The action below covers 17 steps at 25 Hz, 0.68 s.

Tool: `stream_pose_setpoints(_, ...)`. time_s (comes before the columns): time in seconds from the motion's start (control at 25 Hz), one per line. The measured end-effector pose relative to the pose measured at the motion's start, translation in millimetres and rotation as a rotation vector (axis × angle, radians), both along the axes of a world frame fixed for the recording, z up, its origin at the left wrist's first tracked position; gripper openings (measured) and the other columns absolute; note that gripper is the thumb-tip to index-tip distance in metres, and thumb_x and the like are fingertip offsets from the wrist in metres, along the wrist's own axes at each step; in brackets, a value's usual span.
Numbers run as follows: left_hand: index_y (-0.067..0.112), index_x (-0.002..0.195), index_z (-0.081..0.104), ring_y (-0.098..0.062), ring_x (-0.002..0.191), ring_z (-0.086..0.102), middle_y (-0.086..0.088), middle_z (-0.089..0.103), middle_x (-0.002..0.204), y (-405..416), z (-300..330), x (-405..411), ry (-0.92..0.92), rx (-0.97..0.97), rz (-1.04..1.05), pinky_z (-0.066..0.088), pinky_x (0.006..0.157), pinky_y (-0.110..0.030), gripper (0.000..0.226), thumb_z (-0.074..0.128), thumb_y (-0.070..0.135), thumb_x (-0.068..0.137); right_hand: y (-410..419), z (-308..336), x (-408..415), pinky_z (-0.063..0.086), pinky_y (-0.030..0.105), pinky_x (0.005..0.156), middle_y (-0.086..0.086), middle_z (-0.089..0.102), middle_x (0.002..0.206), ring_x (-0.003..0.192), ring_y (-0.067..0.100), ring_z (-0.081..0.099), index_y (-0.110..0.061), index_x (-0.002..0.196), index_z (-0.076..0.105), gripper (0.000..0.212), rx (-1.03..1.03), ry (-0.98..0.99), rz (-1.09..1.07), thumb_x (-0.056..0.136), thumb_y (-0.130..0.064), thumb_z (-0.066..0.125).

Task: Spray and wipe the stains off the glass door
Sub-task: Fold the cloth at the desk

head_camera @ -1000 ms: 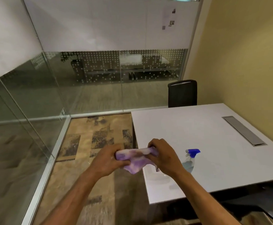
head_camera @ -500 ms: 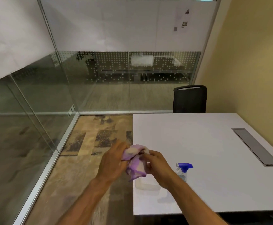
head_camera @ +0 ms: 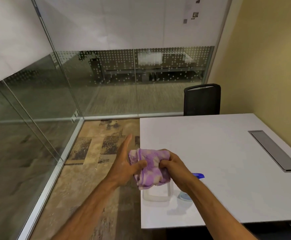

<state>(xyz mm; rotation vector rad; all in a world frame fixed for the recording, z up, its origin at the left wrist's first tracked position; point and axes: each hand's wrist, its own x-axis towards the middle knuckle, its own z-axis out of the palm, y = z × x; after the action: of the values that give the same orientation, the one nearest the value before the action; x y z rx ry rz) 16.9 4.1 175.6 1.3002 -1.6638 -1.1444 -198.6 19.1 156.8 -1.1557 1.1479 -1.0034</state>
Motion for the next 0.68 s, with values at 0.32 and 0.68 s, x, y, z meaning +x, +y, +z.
stream_pose_setpoints(0.32,0.005,0.123,0.071,-0.028,0.104,0.075,-0.018,0.079,0.116,-10.4,-18.4,-17.8,0.209,0.281,0.037,0.061,0.09,-0.038,0.025,0.071,0.005,0.098,-1.2,-19.4,1.9,0.061,0.025,0.081,-0.005,0.057,0.133,0.105,0.013,0.065,-0.041,0.135,0.039,0.051,-0.037,0.116,-0.06,0.093,-0.032,0.067)
stream_pose_setpoints(0.68,0.016,0.126,0.067,-0.02,0.101,0.075,-0.005,0.079,0.111,-48.3,-67.8,-15.4,0.181,0.424,-0.023,0.063,0.082,-0.029,0.026,0.071,0.019,0.1,-10.0,-71.9,-0.9,0.059,0.022,0.07,-0.002,0.064,0.097,0.091,0.016,0.068,-0.023,0.096,0.053,0.015,-0.094,0.196,-0.316,0.096,-0.014,0.066)
